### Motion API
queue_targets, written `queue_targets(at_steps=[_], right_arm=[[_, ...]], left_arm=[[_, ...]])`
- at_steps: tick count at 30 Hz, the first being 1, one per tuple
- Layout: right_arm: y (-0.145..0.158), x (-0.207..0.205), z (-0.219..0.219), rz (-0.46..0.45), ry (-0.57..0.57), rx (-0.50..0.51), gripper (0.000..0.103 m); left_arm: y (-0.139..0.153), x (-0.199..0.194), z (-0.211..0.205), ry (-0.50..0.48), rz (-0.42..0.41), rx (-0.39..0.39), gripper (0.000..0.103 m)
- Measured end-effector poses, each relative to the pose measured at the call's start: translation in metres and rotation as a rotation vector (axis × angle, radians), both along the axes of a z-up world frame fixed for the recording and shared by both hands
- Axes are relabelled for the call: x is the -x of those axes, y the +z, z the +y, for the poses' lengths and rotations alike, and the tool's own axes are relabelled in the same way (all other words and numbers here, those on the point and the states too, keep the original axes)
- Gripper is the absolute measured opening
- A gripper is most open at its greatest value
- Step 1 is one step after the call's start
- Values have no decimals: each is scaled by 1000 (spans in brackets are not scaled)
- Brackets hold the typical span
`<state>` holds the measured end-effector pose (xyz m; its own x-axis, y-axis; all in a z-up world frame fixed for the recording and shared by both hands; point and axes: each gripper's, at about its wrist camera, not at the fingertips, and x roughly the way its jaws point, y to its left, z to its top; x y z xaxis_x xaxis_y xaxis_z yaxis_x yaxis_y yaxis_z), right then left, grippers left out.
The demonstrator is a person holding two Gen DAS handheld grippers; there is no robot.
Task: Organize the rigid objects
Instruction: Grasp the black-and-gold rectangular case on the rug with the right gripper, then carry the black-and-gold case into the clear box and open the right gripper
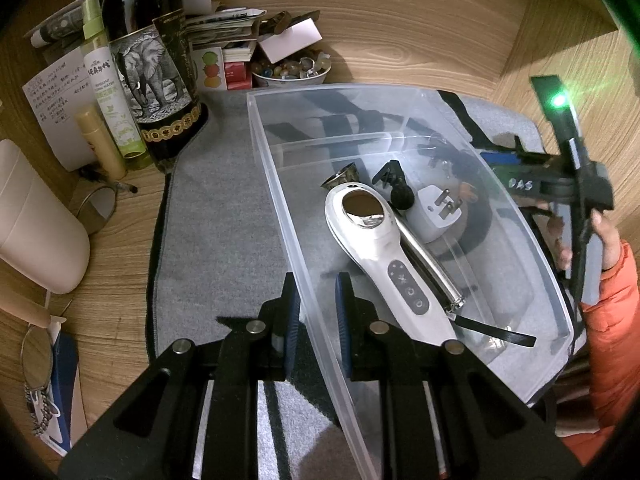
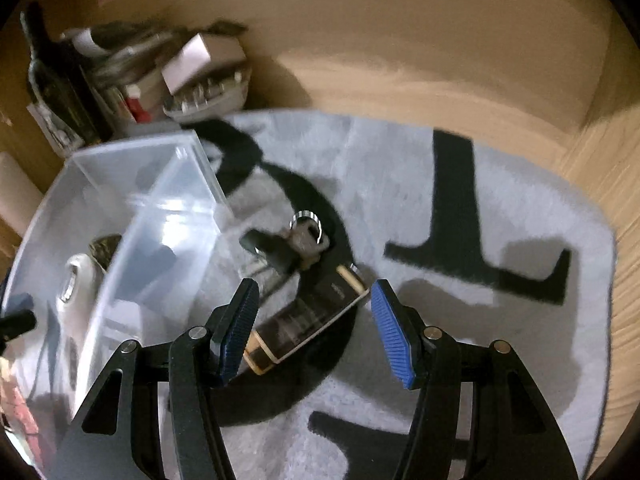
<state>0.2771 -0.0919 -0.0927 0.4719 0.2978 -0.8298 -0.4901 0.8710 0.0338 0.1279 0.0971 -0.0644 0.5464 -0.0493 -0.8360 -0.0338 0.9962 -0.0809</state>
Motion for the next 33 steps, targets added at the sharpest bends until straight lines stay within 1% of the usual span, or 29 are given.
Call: queue_targets(at_steps=[3, 5, 6, 8, 9, 10, 12, 17, 21, 33], right_arm=[[-13, -1, 4, 20, 8, 26, 55], [-13, 1, 4, 3, 16, 32, 54], [-13, 2, 4, 4, 19, 32, 52], [-13, 3, 2, -3, 20, 37, 39], [-13, 4, 1, -8, 23, 41, 35], [-13, 5, -1, -11, 26, 40, 28], [-12, 7, -5, -12, 25, 34, 21], [-11, 11, -14, -36, 14, 32, 21], [-1, 15, -14, -59, 15, 14, 21], [59, 49, -9, -198, 72, -67, 21]], left_arm=[[0, 0, 0, 0, -1, 0, 16], [0, 0, 1, 0, -1, -1, 16], [0, 0, 1, 0, -1, 0, 16], [0, 0, 1, 0, -1, 2, 16], [0, 0, 0, 0, -1, 1, 16], [0, 0, 0, 0, -1, 1, 16], [0, 0, 1, -1, 0, -1, 16], [0, 0, 1, 0, 0, 0, 16], [0, 0, 1, 0, 0, 0, 16], [0, 0, 0, 0, 1, -1, 16]])
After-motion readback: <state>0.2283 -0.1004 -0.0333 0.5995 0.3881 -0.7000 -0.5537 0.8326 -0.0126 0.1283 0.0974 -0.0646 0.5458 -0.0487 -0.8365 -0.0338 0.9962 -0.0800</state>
